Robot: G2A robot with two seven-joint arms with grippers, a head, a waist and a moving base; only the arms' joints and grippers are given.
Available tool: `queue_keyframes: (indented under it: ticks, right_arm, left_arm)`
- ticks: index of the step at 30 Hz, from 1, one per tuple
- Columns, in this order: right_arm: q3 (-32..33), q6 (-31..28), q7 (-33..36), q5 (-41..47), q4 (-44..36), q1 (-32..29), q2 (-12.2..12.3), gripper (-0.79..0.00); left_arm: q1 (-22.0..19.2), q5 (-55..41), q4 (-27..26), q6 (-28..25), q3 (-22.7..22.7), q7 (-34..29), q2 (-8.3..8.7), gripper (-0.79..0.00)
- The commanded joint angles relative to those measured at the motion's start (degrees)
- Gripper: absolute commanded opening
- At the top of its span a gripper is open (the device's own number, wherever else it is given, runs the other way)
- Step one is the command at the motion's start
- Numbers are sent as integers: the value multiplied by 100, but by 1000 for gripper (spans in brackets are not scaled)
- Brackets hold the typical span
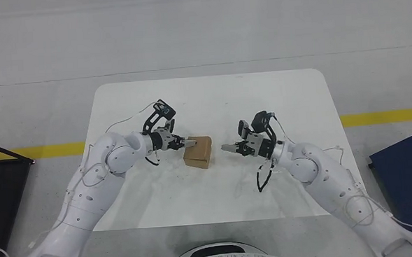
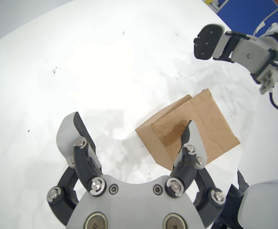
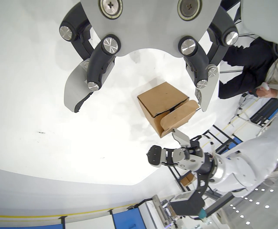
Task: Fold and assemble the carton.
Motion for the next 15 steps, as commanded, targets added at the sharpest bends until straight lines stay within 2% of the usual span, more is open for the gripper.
queue_keyframes:
  ticks: [1, 8, 15]
  right_arm:
    - [-75, 71, 59, -107, 67, 81, -35, 0]
    - [-333, 409, 71, -435, 217, 279, -180, 0]
    - [-403, 422, 126, -527, 312, 349, -255, 0]
  left_arm:
    - [-4, -11, 20, 11, 4, 6, 0, 0]
    - [12, -43, 25, 27, -14, 59, 6, 0]
    - [22, -51, 18, 31, -33, 56, 16, 0]
